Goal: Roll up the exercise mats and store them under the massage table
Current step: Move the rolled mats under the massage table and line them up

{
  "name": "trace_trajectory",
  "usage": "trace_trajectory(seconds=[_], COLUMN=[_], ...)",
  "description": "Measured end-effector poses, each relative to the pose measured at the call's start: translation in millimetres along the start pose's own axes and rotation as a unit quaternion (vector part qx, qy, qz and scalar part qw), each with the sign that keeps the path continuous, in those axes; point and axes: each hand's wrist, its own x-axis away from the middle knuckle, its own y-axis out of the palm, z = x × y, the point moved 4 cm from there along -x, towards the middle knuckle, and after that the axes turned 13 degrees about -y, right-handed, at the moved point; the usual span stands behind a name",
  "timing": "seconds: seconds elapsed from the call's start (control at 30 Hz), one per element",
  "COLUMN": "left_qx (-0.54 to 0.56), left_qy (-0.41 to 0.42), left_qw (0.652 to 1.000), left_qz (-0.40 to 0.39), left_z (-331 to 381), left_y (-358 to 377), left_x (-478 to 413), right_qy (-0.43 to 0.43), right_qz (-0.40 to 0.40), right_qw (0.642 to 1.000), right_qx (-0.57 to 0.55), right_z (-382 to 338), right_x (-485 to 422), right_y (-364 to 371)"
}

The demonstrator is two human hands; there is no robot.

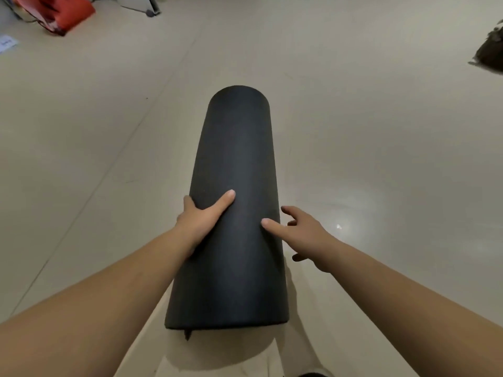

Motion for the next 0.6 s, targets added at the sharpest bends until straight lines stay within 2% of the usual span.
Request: trace_trajectory(seconds=[0.07, 0.13, 0.23, 0.3, 0.4, 0.5, 0.6], left_qx=[0.025, 0.0, -0.022, -0.023, 0.016, 0.076, 0.066], left_qy=[0.018, 0.064, 0.131, 0.154, 0.175, 0.144, 0.037], left_qw=[0.999, 0.997, 0.991, 0.985, 0.977, 0.979, 0.98], left_qz=[-0.034, -0.031, -0.033, -0.073, -0.121, -0.126, -0.184], left_z=[0, 8, 15, 19, 31, 40, 48], left_y=[10, 21, 37, 54, 81, 99, 134], left_x=[2, 12, 21, 26, 33, 36, 51], right_qy=[-0.006, -0.027, -0.041, -0.047, -0.071, -0.078, -0.033], right_qz=[0.014, 0.066, 0.179, 0.21, 0.224, 0.197, 0.168], right_qw=[0.999, 0.995, 0.982, 0.969, 0.96, 0.957, 0.965], right_qx=[-0.036, -0.072, 0.045, 0.118, 0.154, 0.197, 0.2], right_z=[3, 4, 13, 17, 18, 17, 26], right_x=[2, 4, 7, 12, 23, 34, 38], right_y=[2, -5, -38, -66, -100, -116, -133])
